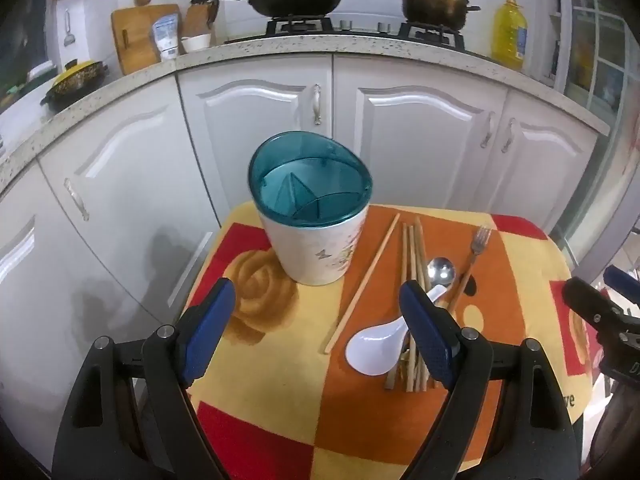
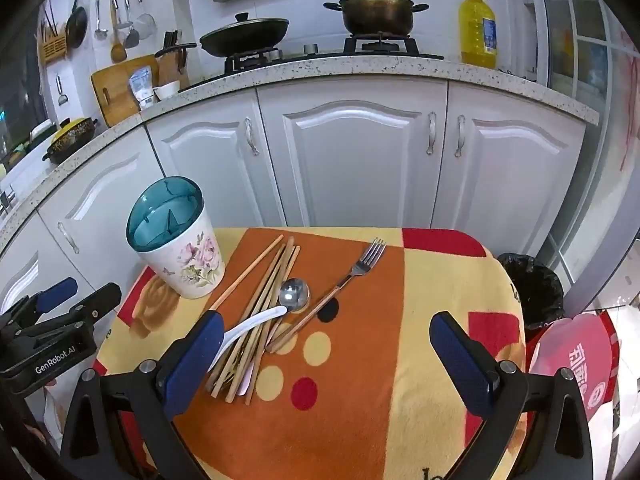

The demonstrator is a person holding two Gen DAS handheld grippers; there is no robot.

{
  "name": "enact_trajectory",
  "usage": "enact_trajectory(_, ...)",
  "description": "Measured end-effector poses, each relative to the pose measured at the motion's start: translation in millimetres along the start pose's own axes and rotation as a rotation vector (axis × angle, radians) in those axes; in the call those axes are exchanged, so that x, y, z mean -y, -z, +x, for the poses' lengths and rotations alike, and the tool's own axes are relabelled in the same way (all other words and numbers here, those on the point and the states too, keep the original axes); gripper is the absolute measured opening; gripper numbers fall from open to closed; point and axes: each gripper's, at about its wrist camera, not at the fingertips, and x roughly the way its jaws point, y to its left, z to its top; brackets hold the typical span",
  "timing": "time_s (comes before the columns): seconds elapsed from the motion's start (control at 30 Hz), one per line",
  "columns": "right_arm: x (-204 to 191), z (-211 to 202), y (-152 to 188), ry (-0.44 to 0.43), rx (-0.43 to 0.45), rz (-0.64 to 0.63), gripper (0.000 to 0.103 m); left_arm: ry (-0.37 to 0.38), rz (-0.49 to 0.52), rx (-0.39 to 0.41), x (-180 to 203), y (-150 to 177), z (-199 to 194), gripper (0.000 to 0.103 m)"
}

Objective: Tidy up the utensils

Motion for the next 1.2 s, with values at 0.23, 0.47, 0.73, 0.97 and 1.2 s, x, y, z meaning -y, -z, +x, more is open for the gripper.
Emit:
enact_trajectory(0.23, 2.1, -3.6, -5.4, 0.000, 0.000, -0.002, 0.103, 0.036, 0.031, -0.009, 12.1, -5.6, -2.0, 0.085)
enact_trajectory(0.47, -0.4, -7.7, -6.4, 0.012, 0.014, -0.012, 0.103, 0.041, 0.037, 0.004, 14.8, -10.0, -8.5, 0.085)
enact_trajectory(0.73, -8.3, -13.6, -13.1, 0.001, 0.041, -0.045, 0.103, 0.015, 0.030, 0.014, 12.8, -14.5, -15.0, 0.085)
enact_trajectory(0.97, -16.6, -15.9, -16.0, -0.001, 0.044, -0.071, 0.103, 0.002, 0.020, 0.033, 6.2, -15.8, -19.9, 0.085)
enact_trajectory(1.2, -19.0, -19.7, -14.7, -0.004, 0.050, -0.079, 0.103, -0.002, 0.004, 0.037, 0.6, -15.2, -20.3, 0.085)
